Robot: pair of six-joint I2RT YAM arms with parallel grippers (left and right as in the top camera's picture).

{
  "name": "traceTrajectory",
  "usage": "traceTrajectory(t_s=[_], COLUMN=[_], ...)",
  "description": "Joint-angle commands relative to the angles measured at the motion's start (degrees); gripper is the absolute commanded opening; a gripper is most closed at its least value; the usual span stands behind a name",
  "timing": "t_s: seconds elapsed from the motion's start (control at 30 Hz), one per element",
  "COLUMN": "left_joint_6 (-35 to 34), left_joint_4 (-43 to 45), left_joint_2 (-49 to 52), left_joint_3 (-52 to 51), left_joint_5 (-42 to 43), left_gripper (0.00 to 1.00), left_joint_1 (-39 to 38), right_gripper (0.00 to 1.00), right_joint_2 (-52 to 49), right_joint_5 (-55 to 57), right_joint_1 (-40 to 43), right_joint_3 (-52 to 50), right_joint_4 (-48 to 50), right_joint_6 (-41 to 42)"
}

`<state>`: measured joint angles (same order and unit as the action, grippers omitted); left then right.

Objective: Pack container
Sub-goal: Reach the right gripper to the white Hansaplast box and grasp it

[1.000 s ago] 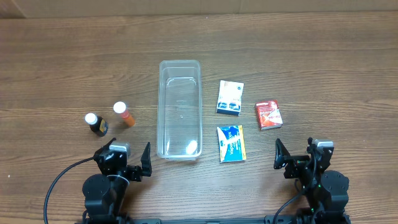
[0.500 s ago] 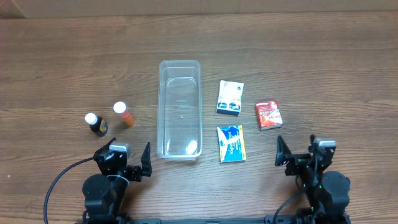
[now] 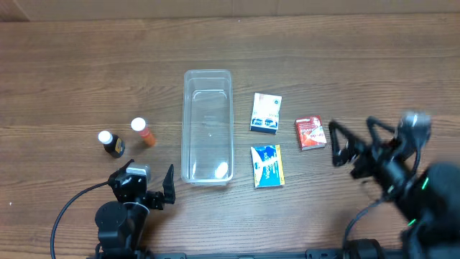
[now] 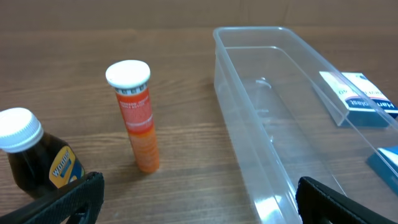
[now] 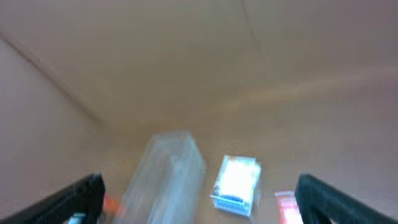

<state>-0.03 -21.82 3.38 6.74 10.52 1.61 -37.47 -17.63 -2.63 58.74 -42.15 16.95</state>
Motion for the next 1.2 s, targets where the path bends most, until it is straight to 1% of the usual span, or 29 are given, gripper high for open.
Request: traceTrajectory(t_s=[0.0, 0.07, 0.13, 0.2, 0.27, 0.3, 0.33, 0.4, 0.43, 0.53, 0.63, 0.7, 0.8, 0.87, 0.9, 0.97, 1.0, 1.1, 1.17], left_joint_6=[-0.3, -0.3, -0.3, -0.3, -0.3, -0.3, -0.3, -0.3, -0.3, -0.3, -0.3, -0.3, -0.3, -0.3, -0.3, -0.3, -0.3, -0.3, -0.3], left_joint_4=[0.0, 0.0, 0.0, 0.0, 0.0, 0.0, 0.0, 0.0, 0.0, 0.0, 0.0, 0.0, 0.0, 0.0, 0.0, 0.0, 0.0, 0.0, 0.0], left_joint_2=[-0.4, -0.4, -0.4, -0.4, -0.4, -0.4, -0.4, -0.4, -0.4, -0.4, -0.4, -0.4, -0.4, -0.4, -0.4, -0.4, -0.4, -0.4, -0.4], left_joint_3=[-0.3, -0.3, -0.3, -0.3, -0.3, -0.3, -0.3, -0.3, -0.3, -0.3, -0.3, -0.3, -0.3, -0.3, -0.3, -0.3, -0.3, -0.3, -0.3], left_joint_5=[0.5, 0.5, 0.5, 0.5, 0.5, 0.5, 0.5, 0.5, 0.5, 0.5, 0.5, 0.5, 0.5, 0.5, 0.5, 0.5, 0.5, 0.5, 0.5], left_gripper=[1.0, 1.0, 1.0, 1.0, 1.0, 1.0, 1.0, 1.0, 1.0, 1.0, 1.0, 1.0, 1.0, 1.0, 1.0, 1.0, 1.0, 1.0, 1.0], left_joint_1=[0.2, 0.2, 0.2, 0.2, 0.2, 0.2, 0.2, 0.2, 0.2, 0.2, 0.2, 0.2, 0.2, 0.2, 0.2, 0.2, 0.2, 0.2, 0.2], right_gripper=[1.0, 1.0, 1.0, 1.0, 1.0, 1.0, 1.0, 1.0, 1.0, 1.0, 1.0, 1.0, 1.0, 0.99, 0.92, 0.72, 0.66, 0.65, 0.65], right_joint_2=[-21.4, -32.1, -38.8, -46.1, -53.9, -60.8, -63.6, -70.0, -73.5, -80.5, -84.8, -87.8, -92.0, -93.4, -93.7, -93.1, -91.8, -86.8, -81.0], right_joint_5=[0.7, -1.0, -3.8, -2.0, 6.9, 15.0, 17.1, 18.4, 18.4, 17.9, 16.6, 13.7, 13.6, 13.6, 13.7, 13.8, 15.0, 18.6, 19.7], right_joint_1=[0.0, 0.0, -0.4, -3.7, -8.9, -13.5, -15.1, -18.1, -19.1, -19.8, -19.8, -19.9, -20.1, -20.1, -20.1, -20.1, -20.1, -20.2, -21.1], right_joint_3=[27.4, 39.2, 43.3, 44.5, 44.5, 44.5, 44.5, 44.5, 44.5, 44.4, 44.1, 44.1, 44.0, 44.0, 44.0, 44.2, 44.9, 48.1, 52.1], right_joint_4=[-12.5, -18.3, -18.2, -18.3, -19.3, -19.5, -19.6, -19.8, -20.1, -20.0, -20.2, -20.1, -20.3, -20.1, -20.2, -20.6, -21.2, -23.9, -27.2], right_joint_6=[-7.1, -6.3, -6.5, -5.8, -0.4, 3.6, 4.5, 5.8, 8.0, 11.8, 13.1, 13.1, 16.0, 16.3, 16.3, 16.3, 16.3, 16.3, 16.1])
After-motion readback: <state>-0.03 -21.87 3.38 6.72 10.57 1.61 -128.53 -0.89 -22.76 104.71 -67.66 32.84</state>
